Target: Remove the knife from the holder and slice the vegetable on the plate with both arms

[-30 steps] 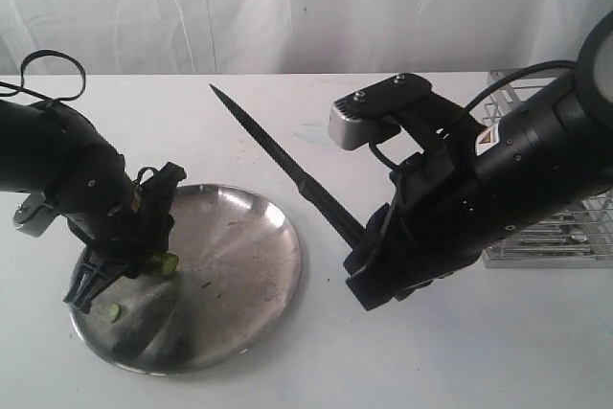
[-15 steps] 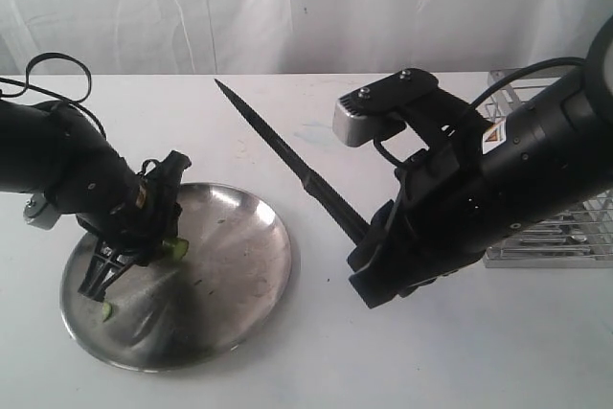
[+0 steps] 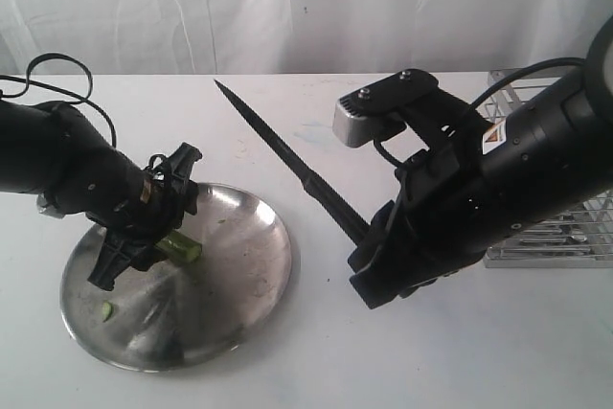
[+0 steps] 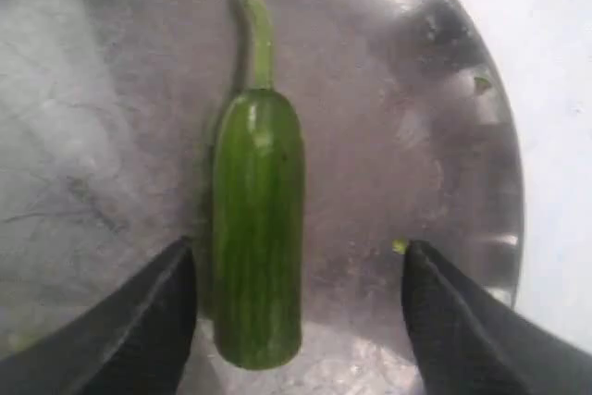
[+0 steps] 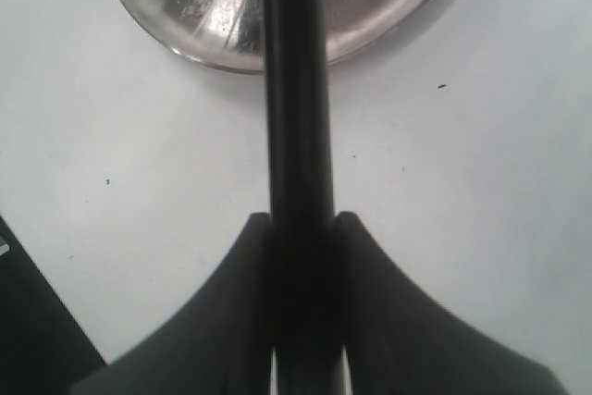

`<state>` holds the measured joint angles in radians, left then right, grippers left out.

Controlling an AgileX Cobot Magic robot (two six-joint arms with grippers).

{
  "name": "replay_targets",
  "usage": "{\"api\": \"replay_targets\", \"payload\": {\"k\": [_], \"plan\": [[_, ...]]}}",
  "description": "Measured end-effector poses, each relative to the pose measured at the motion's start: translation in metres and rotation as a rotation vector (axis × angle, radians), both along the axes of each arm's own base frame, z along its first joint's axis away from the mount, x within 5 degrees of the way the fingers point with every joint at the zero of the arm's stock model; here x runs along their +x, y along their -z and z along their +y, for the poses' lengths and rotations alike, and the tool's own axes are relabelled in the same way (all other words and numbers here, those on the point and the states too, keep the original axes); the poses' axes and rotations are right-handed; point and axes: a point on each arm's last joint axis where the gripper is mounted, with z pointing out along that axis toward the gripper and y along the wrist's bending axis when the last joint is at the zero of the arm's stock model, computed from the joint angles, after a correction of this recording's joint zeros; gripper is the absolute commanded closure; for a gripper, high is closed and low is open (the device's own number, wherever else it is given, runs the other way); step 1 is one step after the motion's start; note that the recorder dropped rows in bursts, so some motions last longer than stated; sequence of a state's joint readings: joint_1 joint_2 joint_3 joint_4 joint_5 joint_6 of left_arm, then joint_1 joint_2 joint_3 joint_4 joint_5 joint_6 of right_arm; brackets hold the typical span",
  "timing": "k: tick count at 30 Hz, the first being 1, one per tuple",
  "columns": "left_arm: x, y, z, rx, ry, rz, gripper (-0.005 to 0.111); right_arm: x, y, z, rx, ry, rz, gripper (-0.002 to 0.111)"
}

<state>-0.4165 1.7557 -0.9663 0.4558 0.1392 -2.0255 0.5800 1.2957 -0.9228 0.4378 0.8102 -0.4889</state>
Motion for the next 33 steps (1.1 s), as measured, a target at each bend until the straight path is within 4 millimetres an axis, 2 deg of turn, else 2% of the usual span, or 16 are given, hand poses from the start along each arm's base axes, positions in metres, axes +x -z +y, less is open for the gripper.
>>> {"api": "replay_targets", "payload": {"k": [3, 5, 7, 9, 11, 14, 17, 20, 21, 25, 28, 31, 33], "plan": [[0.008, -0.007, 0.002, -0.028, 0.048, -0.088, 0.040, 0.000, 0.000, 0.000, 0.000, 0.000, 0.000, 0.108], [0.015, -0.021, 0.010, -0.020, 0.107, -0.186, 0.041, 0.000, 0.000, 0.000, 0.000, 0.000, 0.000, 0.108], [0.021, -0.039, 0.021, 0.059, 0.203, -0.285, 0.044, 0.000, 0.000, 0.000, -0.002, -0.001, -0.001, 0.108], [0.023, -0.060, 0.033, 0.234, 0.359, -0.382, 0.048, 0.000, 0.000, 0.000, -0.003, -0.001, -0.002, 0.108], [0.019, -0.079, 0.044, 0.482, 0.544, -0.431, 0.053, 0.000, 0.000, 0.000, -0.003, -0.001, -0.002, 0.108], [0.011, -0.096, 0.057, 0.850, 0.815, -0.412, 0.062, 0.000, 0.000, 0.000, -0.004, 0.000, 0.000, 0.108], [0.006, -0.107, 0.059, 1.137, 1.085, -0.402, 0.074, 0.000, 0.000, 0.000, -0.004, 0.001, 0.002, 0.108], [0.004, -0.108, 0.052, 1.375, 1.362, -0.387, 0.101, 0.000, 0.000, 0.000, -0.004, 0.001, 0.002, 0.108], [0.004, -0.106, 0.049, 1.453, 1.466, -0.376, 0.106, 0.000, 0.000, 0.000, -0.004, 0.001, 0.002, 0.108], [0.010, -0.084, 0.038, 1.716, 1.898, -0.285, 0.106, 0.000, 0.000, 0.000, -0.004, 0.001, 0.002, 0.108], [0.015, -0.064, 0.032, 1.812, 2.139, -0.226, 0.106, 0.000, 0.000, 0.000, -0.004, 0.001, 0.002, 0.108], [0.018, -0.057, 0.029, 1.856, 2.237, -0.231, 0.107, 0.000, 0.000, 0.000, -0.003, 0.005, 0.005, 0.108], [0.017, -0.059, 0.028, 1.833, 2.194, -0.272, 0.107, 0.000, 0.000, 0.000, -0.001, 0.010, 0.009, 0.108]]}}
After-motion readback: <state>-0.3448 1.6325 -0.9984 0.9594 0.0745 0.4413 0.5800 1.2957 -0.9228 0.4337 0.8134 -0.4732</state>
